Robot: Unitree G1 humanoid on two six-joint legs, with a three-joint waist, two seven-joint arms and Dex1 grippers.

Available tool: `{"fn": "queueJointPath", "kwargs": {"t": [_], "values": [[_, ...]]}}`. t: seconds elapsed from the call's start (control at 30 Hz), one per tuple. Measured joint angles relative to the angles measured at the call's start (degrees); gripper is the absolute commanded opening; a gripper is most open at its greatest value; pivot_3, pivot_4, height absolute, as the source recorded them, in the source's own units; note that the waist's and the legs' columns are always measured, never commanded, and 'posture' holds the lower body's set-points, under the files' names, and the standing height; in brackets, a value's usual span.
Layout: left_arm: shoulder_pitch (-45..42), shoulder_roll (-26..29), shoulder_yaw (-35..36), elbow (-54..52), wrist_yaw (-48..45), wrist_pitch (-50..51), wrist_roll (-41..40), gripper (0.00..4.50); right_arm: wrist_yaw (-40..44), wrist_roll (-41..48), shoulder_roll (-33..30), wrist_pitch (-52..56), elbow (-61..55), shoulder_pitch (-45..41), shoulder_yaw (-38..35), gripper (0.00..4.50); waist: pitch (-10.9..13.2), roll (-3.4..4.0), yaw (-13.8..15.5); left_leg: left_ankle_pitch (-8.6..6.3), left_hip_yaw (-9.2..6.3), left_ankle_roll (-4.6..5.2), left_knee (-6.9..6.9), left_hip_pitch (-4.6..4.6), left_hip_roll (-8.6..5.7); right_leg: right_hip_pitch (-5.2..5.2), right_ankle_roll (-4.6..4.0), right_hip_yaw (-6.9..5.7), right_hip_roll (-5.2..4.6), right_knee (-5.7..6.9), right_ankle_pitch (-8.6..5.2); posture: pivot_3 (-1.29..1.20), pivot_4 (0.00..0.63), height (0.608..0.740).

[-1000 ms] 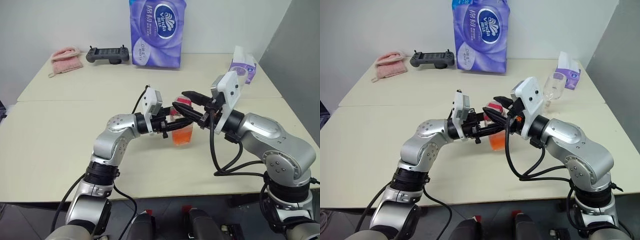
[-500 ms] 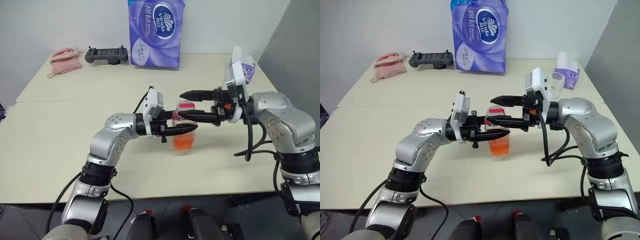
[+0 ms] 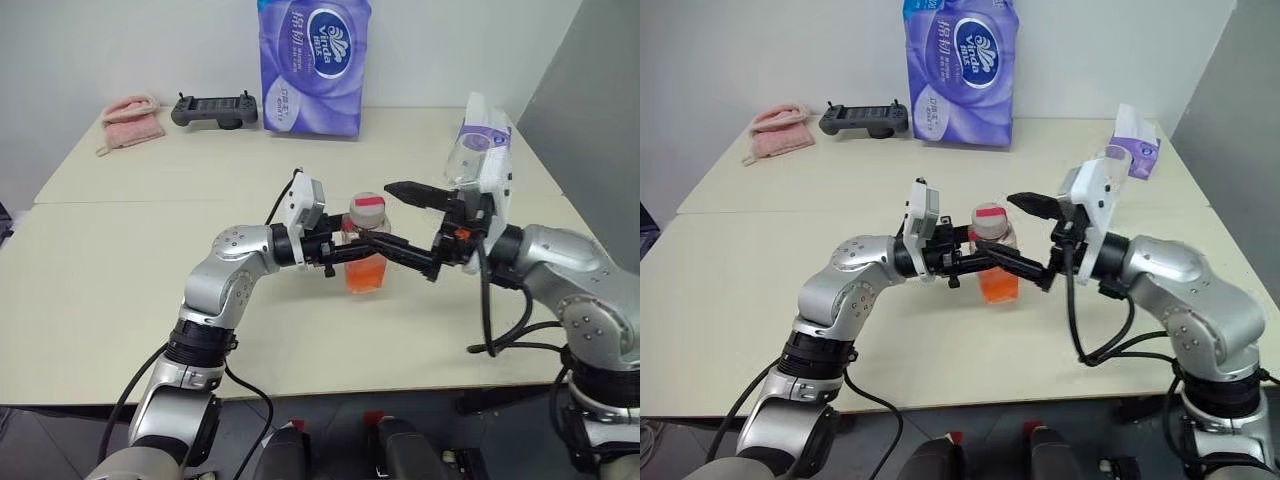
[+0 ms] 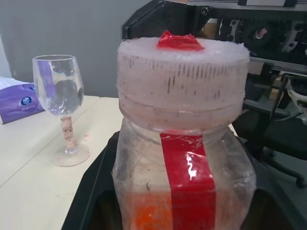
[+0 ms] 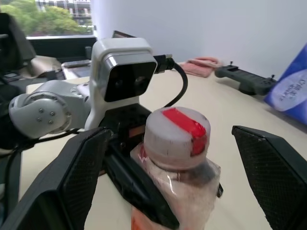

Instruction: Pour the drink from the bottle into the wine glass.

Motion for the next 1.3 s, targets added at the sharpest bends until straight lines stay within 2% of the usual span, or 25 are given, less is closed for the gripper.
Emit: {"fn": "queueJointPath", "kwargs": {"t": [0.17,0.2,0.27,0.47,0.5,0.67,0.77,0.9,1.0,1.07,1.1,1.23,1.27,1.3], "values": [[-0.21,-0.25,-0.1,1.31,0.05,-0.73,0.69,1.94,-6.95,-2.07,2.82,1.85,-0.28,-0.93,2.92,4.44,0.01,0.01,0.06,0.0,-0.02,0.0,0.0,-0.03,-0.11,0.0,0.01,-0.04,0.02,-0.03,-0.01,0.0,0.15,0.74],[-0.23,-0.25,-0.1,1.35,0.02,-0.76,0.75,1.94,-7.34,-2.15,2.95,1.91,-0.29,-0.92,2.92,4.28,0.01,0.01,0.06,0.0,0.0,0.0,0.0,-0.03,-0.12,0.0,0.01,-0.02,0.02,-0.04,-0.01,0.0,0.15,0.74],[-0.39,-0.26,-0.1,1.37,0.02,-0.85,0.91,1.94,-7.87,-2.11,2.98,1.92,-0.3,-0.84,2.9,3.86,0.01,0.01,0.05,0.0,-0.01,0.01,0.0,-0.02,-0.11,0.0,0.01,-0.03,0.02,-0.03,-0.01,0.0,0.15,0.74],[-0.43,-0.3,-0.1,1.37,0.11,-1.01,0.95,1.94,-7.76,-0.94,2.92,1.96,-0.34,-0.67,2.86,1.81,0.01,0.01,-0.15,-0.01,-0.02,0.02,0.0,-0.02,-0.1,0.0,0.01,-0.03,0.06,-0.03,-0.01,0.0,0.15,0.74],[-0.42,-0.29,-0.1,1.36,0.11,-1.03,0.95,1.94,-7.68,-0.9,2.89,1.96,-0.34,-0.68,2.86,1.81,0.01,0.01,-0.15,-0.01,-0.02,0.02,0.0,-0.02,-0.1,0.0,0.01,-0.03,0.07,-0.03,-0.01,0.0,0.15,0.74],[0.07,-0.24,-0.13,0.58,0.43,-0.95,0.94,1.94,-5.79,-0.96,2.09,1.52,0.23,-1.04,2.93,1.81,0.01,0.01,-0.16,-0.01,-0.02,0.02,-0.01,-0.02,-0.1,0.0,0.01,-0.03,0.07,-0.03,-0.01,0.0,0.15,0.74],[0.84,0.0,0.01,-0.89,0.51,-0.53,0.62,1.94,-0.72,-0.9,-0.23,0.24,2.35,-2.5,3.13,1.81,0.01,0.01,-0.18,-0.01,-0.03,0.02,0.0,-0.03,-0.1,0.01,0.01,-0.05,0.08,-0.04,-0.01,0.0,0.15,0.74],[1.14,1.44,-0.11,-4.11,-1.5,2.11,-1.71,1.94,16.1,0.16,-6.41,-5.2,10.8,-7.2,3.99,1.81,0.05,0.05,-0.26,-0.02,-0.02,0.04,-0.01,0.01,-0.09,0.05,0.01,-0.05,0.11,-0.09,-0.01,0.0,0.15,0.74],[1.19,2.3,-0.16,-5.2,-2.5,3.26,-1.94,1.94,25.61,-0.16,-8.13,-8.39,18.03,-10.99,5.89,1.81,0.05,0.05,-0.39,-0.02,-0.02,0.04,-0.03,0.06,-0.04,0.08,0.01,-0.04,0.18,-0.08,-0.01,0.0,0.15,0.74],[1.19,2.39,-0.27,-5.19,-2.46,3.55,-1.9,1.94,28.83,-0.67,-8.14,-10.02,21.01,-11.9,6.53,2.56,0.05,0.05,-0.34,-0.02,-0.04,0.04,-0.02,0.03,-0.03,0.08,0.01,-0.05,0.19,-0.08,-0.01,0.0,0.15,0.74],[1.19,2.43,-0.49,-5.19,-2.47,3.75,-1.88,1.94,29.69,-1.04,-8.18,-10.49,21.87,-12.13,6.56,2.77,0.05,0.05,-0.31,-0.02,-0.04,0.04,-0.02,0.02,-0.03,0.07,0.01,-0.04,0.18,-0.09,-0.01,0.0,0.15,0.74],[1.31,2.44,-0.53,-5.46,-2.4,4.21,-2.08,1.94,29.34,-0.75,-11.92,-8.58,20.5,-9.19,4.51,4.23,0.05,0.05,0.19,-0.02,-0.09,0.03,-0.01,-0.02,-0.06,0.08,0.01,-0.09,0.05,-0.12,-0.01,0.0,0.15,0.74],[1.61,2.84,-0.27,-5.67,-2.41,4.19,-2.14,1.94,28.56,-0.32,-13.56,-7.18,19.15,-7.11,2.85,4.43,0.05,0.04,0.29,-0.02,-0.07,0.03,-0.01,-0.03,-0.06,0.08,0.01,-0.08,-0.01,-0.12,-0.01,0.0,0.15,0.74],[1.91,3.1,-0.04,-5.73,-2.32,4.17,-2.14,1.94,27.57,0.48,-14.94,-5.72,17.42,-4.92,1.16,4.43,0.05,0.05,0.4,-0.02,-0.06,0.03,-0.01,-0.01,-0.07,0.07,0.01,-0.07,-0.04,-0.1,-0.01,0.0,0.15,0.74]]}}
